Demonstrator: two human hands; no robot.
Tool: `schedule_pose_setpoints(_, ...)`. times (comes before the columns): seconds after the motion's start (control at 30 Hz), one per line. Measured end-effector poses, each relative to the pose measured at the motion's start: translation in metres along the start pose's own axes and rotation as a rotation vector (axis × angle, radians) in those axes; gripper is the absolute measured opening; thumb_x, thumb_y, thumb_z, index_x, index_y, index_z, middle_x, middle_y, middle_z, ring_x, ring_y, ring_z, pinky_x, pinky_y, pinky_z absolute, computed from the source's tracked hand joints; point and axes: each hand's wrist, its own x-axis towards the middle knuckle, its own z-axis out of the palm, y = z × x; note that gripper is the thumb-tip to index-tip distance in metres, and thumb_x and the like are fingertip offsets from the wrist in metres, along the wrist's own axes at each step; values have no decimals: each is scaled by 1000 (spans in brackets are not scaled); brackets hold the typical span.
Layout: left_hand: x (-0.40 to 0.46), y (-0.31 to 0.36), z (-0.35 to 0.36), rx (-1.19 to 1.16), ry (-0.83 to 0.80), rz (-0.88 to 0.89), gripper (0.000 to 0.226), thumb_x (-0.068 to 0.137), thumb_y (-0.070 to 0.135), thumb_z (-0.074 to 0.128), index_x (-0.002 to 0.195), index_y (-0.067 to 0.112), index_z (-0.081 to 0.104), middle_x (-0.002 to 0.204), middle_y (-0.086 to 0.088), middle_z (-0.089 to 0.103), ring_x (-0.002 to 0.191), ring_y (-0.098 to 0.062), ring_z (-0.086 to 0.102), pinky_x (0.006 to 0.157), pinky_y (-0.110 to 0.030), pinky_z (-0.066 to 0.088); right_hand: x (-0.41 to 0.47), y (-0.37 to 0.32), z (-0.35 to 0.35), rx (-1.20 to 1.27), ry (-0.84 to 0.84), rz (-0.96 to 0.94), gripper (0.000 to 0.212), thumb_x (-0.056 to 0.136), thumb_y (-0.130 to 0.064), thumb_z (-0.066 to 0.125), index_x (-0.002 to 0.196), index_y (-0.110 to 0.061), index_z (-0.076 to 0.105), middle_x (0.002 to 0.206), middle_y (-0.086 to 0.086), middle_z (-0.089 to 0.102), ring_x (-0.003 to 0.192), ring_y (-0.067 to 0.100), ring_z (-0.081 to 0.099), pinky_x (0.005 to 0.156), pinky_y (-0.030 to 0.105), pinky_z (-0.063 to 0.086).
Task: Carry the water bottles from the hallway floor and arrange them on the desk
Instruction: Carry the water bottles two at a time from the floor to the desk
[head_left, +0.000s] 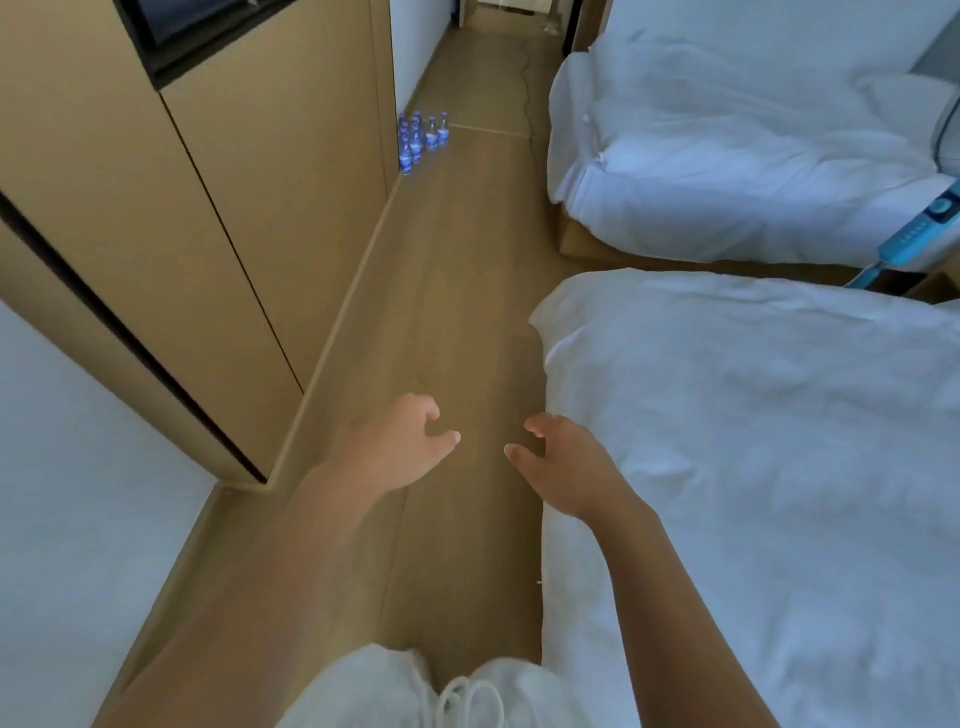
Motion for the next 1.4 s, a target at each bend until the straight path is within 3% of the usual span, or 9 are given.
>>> schedule_pose_setpoints(0.3, 173, 5, -36, -6, -59, 15, 50, 87, 52, 54, 128, 23, 53, 123, 5, 60, 112, -16, 56, 93, -35, 45, 167, 3, -29, -18, -26, 30, 49, 93, -41, 50, 133, -13, 46, 131, 5, 53, 116, 21, 52, 86, 25, 38)
schedule_pose_setpoints(0.43, 270, 26, -56, -6, -55, 9, 46, 88, 49, 55, 124, 21, 56, 124, 2, 60, 113, -18, 56, 96, -37, 45, 259, 14, -65, -71, -42, 18, 50, 94, -41, 49, 134, -12, 45, 134, 6, 51, 120, 23, 49, 95, 31, 40)
schedule_pose_setpoints(0.53, 348, 53, -77, 32, -22, 6, 38, 87, 49, 55, 114, 22, 62, 118, 3, 64, 108, -19, 58, 92, -34, 45, 333, 18, -104, -113, -24, -7, 46, 94, -41, 48, 130, -12, 47, 131, 5, 52, 118, 22, 50, 94, 31, 41)
schedule_pose_setpoints(0.77, 496, 100, -129, 11, 49, 2, 41, 85, 52, 57, 114, 24, 62, 117, 4, 65, 106, -18, 60, 83, -27, 43, 486, 8, -178, -111, -19, -96, 40, 92, -34, 49, 122, -7, 52, 118, 9, 58, 107, 24, 54, 89, 37, 46)
schedule_pose_setpoints(1.0, 618, 104, -161, -36, 60, -1, 52, 86, 51, 56, 131, 26, 50, 129, 6, 59, 117, -15, 56, 90, -28, 43, 616, 0, -208, -121, -42, -127, 43, 93, -35, 49, 128, -10, 49, 120, 8, 57, 108, 23, 54, 88, 37, 47)
schedule_pose_setpoints(1.4, 885, 84, -276, -31, 86, 29, 47, 84, 52, 56, 124, 27, 56, 123, 8, 62, 110, -15, 58, 84, -29, 43, 889, -75, -254, -120, -7, -126, 46, 93, -38, 49, 131, -13, 47, 124, 6, 55, 112, 22, 52, 90, 35, 46)
